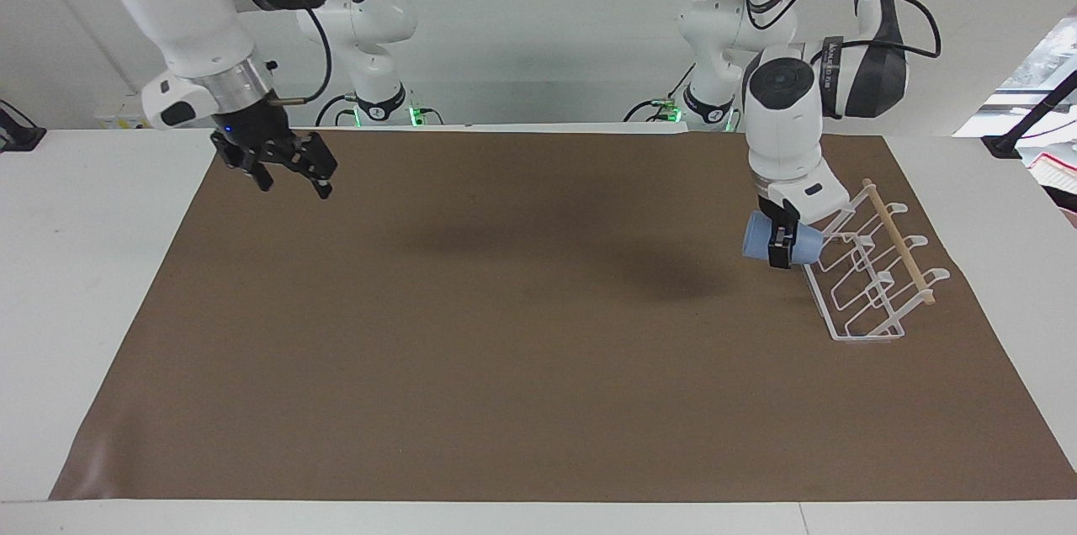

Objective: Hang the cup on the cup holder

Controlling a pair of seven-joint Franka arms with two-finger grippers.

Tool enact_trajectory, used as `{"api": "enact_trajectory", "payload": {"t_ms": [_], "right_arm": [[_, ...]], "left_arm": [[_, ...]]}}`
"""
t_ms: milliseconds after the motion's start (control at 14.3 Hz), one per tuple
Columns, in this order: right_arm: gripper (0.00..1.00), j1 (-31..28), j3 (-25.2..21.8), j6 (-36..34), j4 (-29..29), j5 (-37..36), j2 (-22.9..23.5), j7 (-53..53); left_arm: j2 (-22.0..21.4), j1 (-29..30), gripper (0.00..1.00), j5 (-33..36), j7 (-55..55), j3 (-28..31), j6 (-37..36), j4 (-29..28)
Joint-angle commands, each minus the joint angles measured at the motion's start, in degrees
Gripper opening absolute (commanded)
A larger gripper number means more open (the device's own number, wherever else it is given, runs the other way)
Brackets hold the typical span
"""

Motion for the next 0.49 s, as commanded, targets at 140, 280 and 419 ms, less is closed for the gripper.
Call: {"api": "enact_trajectory", "payload": {"t_ms": [140, 280, 419], "right_arm": [[0.99, -2.0, -2.2, -6.4, 1.5, 2.3, 0.9, -6.5], [0.99, -2.0, -2.4, -6.9, 0.8, 3.1, 0.6, -6.7], [0.99, -3.2, -2.1, -7.0, -0.6, 3.3, -0.2, -6.7]], "left_arm": [[6.7, -0.6, 0.00, 19.8, -10.6, -0.1, -9.7, 1.4], [12.1, 0.0, 0.00, 28.2, -15.2, -0.1, -13.5, 5.4], [14.3, 0.2, 0.00, 32.0, -16.4, -0.1, -14.7, 7.1]]}}
